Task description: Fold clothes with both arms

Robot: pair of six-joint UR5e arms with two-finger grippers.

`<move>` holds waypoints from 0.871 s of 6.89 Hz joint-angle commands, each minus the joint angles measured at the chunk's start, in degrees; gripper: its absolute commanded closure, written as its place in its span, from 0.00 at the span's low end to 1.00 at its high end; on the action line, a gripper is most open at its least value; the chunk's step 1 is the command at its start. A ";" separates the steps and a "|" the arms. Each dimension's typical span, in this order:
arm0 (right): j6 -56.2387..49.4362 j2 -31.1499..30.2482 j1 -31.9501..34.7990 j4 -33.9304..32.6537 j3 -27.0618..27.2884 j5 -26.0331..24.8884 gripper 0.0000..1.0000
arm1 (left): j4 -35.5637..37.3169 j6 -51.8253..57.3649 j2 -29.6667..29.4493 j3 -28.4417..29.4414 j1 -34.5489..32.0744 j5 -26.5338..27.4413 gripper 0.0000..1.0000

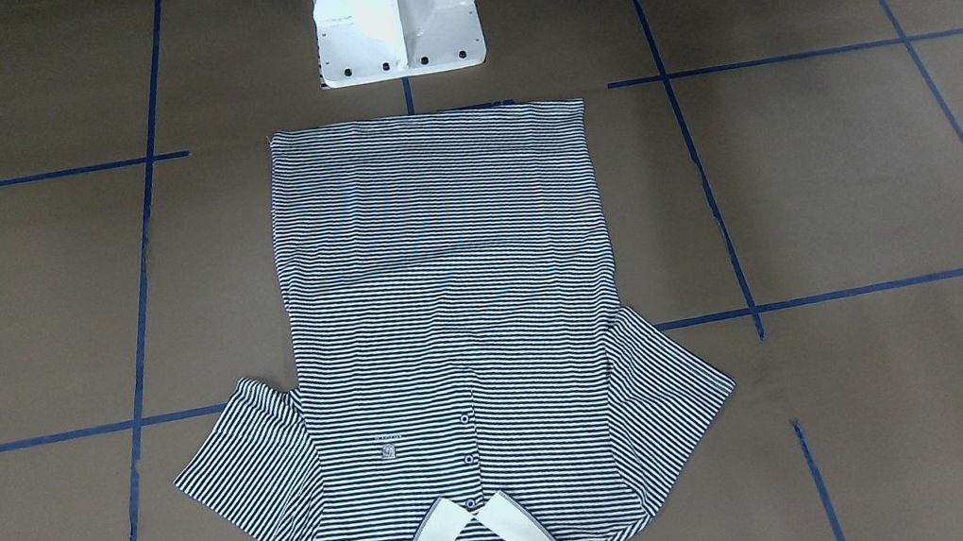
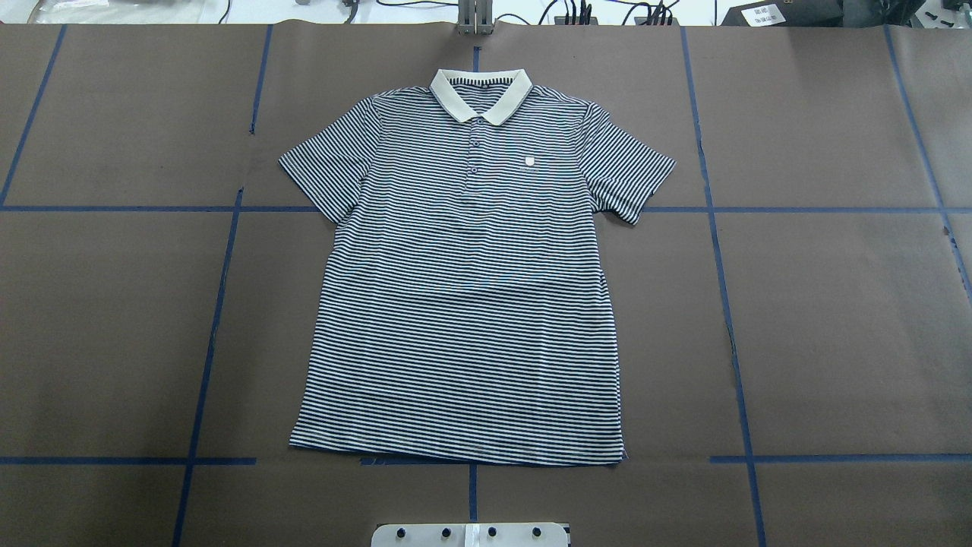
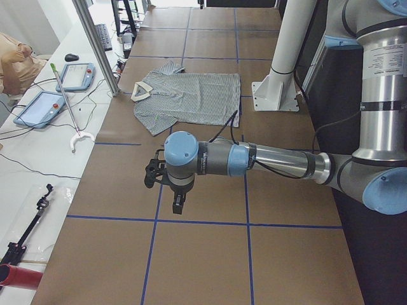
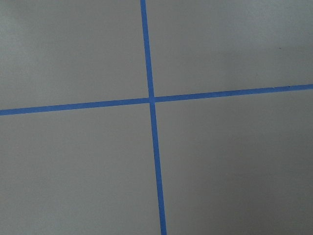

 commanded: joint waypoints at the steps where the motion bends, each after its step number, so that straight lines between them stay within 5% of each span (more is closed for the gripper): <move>1: -0.03 0.02 -0.09 0.01 0.37 1.16 0.00 | 0.19 0.00 0.36 -2.05 0.08 0.04 0.00; 3: 5.45 1.15 -0.70 0.36 0.81 3.35 0.00 | 0.28 -0.09 0.89 -4.53 0.52 0.04 0.00; 6: 42.98 9.37 -11.74 19.12 -2.50 3.90 0.00 | -0.16 -0.09 0.89 -7.70 0.61 -0.13 0.00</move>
